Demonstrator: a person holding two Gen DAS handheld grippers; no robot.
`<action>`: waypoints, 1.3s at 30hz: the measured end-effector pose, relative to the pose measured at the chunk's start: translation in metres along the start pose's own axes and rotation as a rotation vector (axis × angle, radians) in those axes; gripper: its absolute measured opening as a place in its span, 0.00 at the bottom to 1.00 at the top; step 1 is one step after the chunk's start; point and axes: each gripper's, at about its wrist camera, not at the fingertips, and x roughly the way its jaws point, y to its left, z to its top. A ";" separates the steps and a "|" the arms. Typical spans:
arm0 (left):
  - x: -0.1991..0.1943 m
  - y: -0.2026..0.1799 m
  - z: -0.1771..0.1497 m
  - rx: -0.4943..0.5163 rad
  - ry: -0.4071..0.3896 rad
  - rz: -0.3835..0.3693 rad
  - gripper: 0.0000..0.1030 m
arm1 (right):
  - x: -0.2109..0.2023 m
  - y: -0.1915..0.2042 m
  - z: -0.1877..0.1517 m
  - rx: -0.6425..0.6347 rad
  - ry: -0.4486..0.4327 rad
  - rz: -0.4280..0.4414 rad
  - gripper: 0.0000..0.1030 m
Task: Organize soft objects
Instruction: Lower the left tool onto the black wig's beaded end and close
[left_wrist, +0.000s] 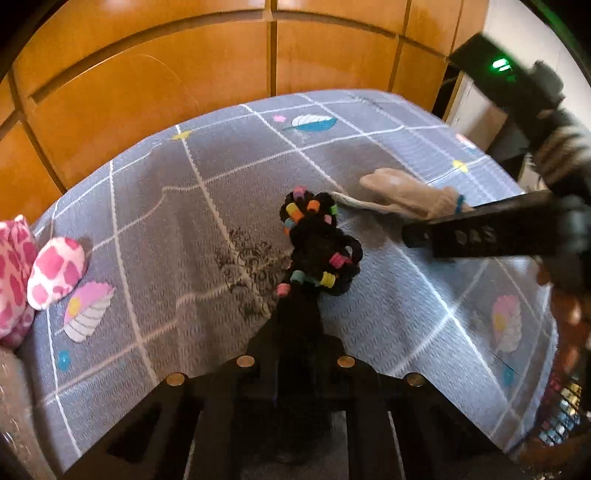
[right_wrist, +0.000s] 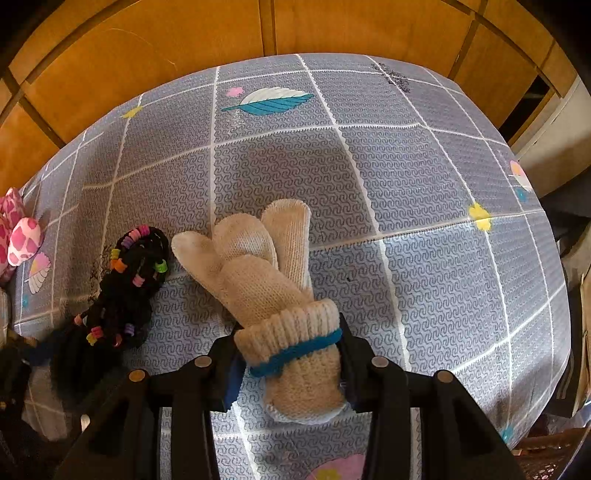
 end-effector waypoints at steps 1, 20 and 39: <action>-0.004 0.002 -0.003 -0.011 0.001 -0.009 0.10 | 0.000 0.000 0.000 -0.002 0.000 0.000 0.41; -0.073 0.042 -0.105 -0.143 -0.042 0.029 0.38 | 0.003 0.008 -0.005 -0.023 -0.015 -0.026 0.43; -0.051 0.034 -0.090 -0.073 -0.049 0.050 0.37 | -0.007 0.046 -0.015 -0.174 -0.057 0.075 0.37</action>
